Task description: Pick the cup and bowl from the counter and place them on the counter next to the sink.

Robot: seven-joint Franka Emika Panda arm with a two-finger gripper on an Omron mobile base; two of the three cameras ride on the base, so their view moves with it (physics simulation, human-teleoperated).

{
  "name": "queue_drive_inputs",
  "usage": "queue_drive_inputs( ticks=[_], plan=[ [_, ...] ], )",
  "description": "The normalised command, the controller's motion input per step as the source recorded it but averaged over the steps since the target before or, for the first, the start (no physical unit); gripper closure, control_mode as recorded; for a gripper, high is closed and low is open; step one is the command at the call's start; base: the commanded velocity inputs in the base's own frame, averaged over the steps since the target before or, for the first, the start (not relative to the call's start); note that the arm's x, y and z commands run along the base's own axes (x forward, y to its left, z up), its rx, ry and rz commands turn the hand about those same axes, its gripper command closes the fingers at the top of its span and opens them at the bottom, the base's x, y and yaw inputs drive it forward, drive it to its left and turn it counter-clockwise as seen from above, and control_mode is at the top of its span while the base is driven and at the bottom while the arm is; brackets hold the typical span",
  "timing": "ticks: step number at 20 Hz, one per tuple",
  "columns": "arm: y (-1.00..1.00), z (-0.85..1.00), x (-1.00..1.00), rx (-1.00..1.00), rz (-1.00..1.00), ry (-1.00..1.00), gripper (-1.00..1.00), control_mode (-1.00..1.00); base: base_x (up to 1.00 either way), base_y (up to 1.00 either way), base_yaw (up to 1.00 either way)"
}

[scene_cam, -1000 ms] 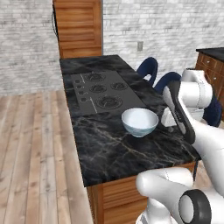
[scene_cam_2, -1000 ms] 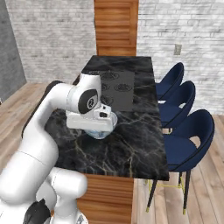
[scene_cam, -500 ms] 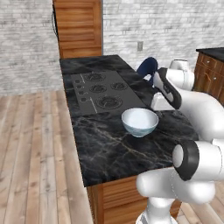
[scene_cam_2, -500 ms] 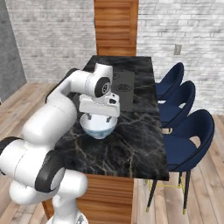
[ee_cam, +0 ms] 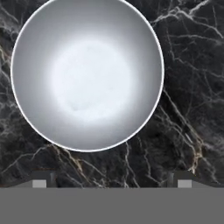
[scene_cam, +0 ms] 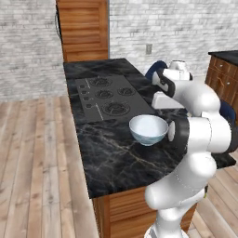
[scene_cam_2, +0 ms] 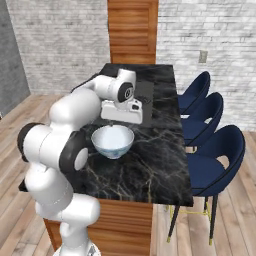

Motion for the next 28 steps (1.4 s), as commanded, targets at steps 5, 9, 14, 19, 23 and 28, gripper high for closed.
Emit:
queue_drive_inputs(
  ticks=[5, 9, 14, 19, 23, 28],
  plan=[
    [-0.23, -0.34, 0.83, 0.00, 0.01, 0.00, -1.00, -1.00, 0.00, 0.00, 0.00],
    [-0.15, -0.41, 0.51, 0.02, 0.03, -0.01, -1.00, -1.00, 0.00, 0.00, 0.00],
    [-0.05, -0.45, 0.23, 0.02, 0.03, 0.00, -1.00, -1.00, 0.00, 0.00, 0.00],
    [0.00, -0.54, 0.17, 0.00, 0.01, 0.00, -1.00, -1.00, 0.00, 0.00, 0.00],
    [0.00, -0.51, 0.00, 0.00, 0.02, 0.00, -1.00, -1.00, 0.00, 0.00, 0.00],
    [0.00, -0.43, 0.00, 0.00, 0.03, 0.00, -1.00, -1.00, 0.00, 0.00, 0.00]
  ],
)
